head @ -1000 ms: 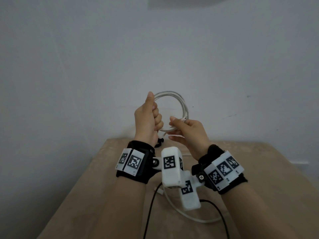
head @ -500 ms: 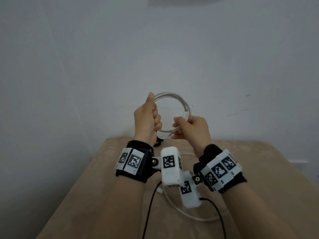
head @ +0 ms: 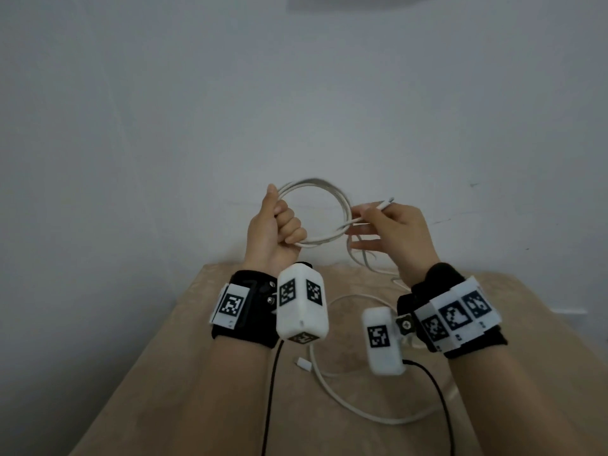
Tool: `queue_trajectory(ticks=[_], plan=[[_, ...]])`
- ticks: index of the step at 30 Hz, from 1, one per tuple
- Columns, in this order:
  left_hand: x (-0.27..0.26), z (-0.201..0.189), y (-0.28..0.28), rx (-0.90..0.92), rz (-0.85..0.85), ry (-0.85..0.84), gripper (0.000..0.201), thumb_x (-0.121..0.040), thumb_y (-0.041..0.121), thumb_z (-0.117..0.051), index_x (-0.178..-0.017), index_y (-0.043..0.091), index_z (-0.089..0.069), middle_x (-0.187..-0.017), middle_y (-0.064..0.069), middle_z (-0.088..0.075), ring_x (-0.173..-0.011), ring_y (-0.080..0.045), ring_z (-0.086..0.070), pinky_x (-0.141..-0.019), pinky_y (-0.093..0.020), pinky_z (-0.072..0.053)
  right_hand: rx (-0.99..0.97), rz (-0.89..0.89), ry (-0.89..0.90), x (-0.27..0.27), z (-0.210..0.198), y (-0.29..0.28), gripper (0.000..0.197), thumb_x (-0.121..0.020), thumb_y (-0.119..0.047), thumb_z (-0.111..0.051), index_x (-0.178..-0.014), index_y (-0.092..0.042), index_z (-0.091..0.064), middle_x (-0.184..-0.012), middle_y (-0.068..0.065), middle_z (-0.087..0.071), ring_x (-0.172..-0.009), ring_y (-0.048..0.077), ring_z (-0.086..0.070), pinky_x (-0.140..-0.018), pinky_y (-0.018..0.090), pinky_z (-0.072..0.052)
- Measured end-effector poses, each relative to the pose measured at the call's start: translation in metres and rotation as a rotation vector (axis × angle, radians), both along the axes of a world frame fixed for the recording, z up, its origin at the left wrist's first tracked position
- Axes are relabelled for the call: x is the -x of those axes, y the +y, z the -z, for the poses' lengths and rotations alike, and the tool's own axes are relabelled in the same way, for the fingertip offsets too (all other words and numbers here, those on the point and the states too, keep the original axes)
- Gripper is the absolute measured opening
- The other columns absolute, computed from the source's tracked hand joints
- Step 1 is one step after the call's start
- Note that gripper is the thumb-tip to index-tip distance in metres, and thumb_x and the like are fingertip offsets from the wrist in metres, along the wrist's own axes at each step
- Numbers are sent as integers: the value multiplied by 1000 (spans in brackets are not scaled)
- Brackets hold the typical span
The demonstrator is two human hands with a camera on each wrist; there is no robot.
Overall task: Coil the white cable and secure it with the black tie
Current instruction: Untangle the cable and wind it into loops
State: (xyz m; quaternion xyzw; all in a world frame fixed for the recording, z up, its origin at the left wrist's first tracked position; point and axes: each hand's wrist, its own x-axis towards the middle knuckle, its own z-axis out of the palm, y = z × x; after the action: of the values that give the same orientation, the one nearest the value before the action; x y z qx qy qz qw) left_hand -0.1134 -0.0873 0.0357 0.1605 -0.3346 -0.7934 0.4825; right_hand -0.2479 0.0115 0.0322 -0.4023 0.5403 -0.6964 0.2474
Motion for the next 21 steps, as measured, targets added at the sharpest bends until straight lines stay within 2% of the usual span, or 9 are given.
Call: queue_trajectory(ticks=[3,6,9,11,13,15,17,19,21], plan=[[-2,-3,-1,3,30,-3,48,-99,40,-44,-59,19,-28,-38,9,-19,-27,-4,-16,-29,-17,-14,2,-47,-58,7,1,3,12,-89,1,-58,-93,6,-68,-85,21,-68,-70,21,-71,-62,30,-59],[-4,-4,0,48,32,-54,47,-99,41,-45,-59,20,-29,-40,9,-19,-29,-4,-15,-31,-17,-11,-37,-4,37,16,3,3,10,-84,0,-66,-92,-5,-68,-90,18,-64,-79,21,-66,-71,36,-61],[-6,-7,1,69,48,-58,47,-98,41,-45,-59,20,-28,-40,9,-19,-29,-3,-15,-30,-16,-11,5,-37,110,20,4,3,14,-85,-7,-68,-97,-12,-68,-99,12,-66,-90,19,-62,-81,33,-57],[-8,-11,2,72,62,-50,48,-98,42,-46,-59,21,-28,-40,9,-19,-29,-3,-15,-29,-16,-12,59,-129,10,19,4,3,19,-88,-21,-66,-104,-12,-68,-112,15,-66,-101,19,-63,-89,33,-53],[-11,-14,1,72,75,-38,48,-98,42,-46,-59,21,-28,-39,9,-19,-28,-3,-16,-28,-16,-13,100,-257,-206,22,3,4,39,-89,-39,-57,-113,-10,-65,-119,15,-66,-112,22,-62,-96,36,-49],[-15,-16,0,71,88,-29,47,-97,42,-46,-59,21,-28,-39,9,-20,-27,-4,-17,-28,-15,-14,99,-341,-326,26,5,5,40,-92,-37,-49,-118,-9,-62,-117,13,-67,-116,23,-61,-98,38,-47],[-16,-18,-1,66,96,-13,47,-97,43,-46,-59,21,-28,-39,9,-20,-27,-4,-17,-28,-15,-14,-20,-306,-129,25,10,2,25,-91,-17,-55,-114,-13,-63,-113,9,-69,-113,22,-62,-99,38,-46],[-17,-19,0,69,93,-8,48,-97,43,-46,-58,21,-29,-39,9,-20,-27,-4,-17,-28,-15,-13,-189,-257,206,23,18,-3,34,-85,0,-61,-115,-15,-60,-112,7,-69,-106,21,-65,-97,38,-49],[-19,-20,-1,85,72,-26,48,-97,43,-46,-58,21,-28,-39,9,-19,-27,-4,-17,-28,-15,-13,-284,-237,331,21,24,-5,34,-85,4,-62,-115,-12,-61,-102,7,-72,-95,19,-69,-91,35,-53]])
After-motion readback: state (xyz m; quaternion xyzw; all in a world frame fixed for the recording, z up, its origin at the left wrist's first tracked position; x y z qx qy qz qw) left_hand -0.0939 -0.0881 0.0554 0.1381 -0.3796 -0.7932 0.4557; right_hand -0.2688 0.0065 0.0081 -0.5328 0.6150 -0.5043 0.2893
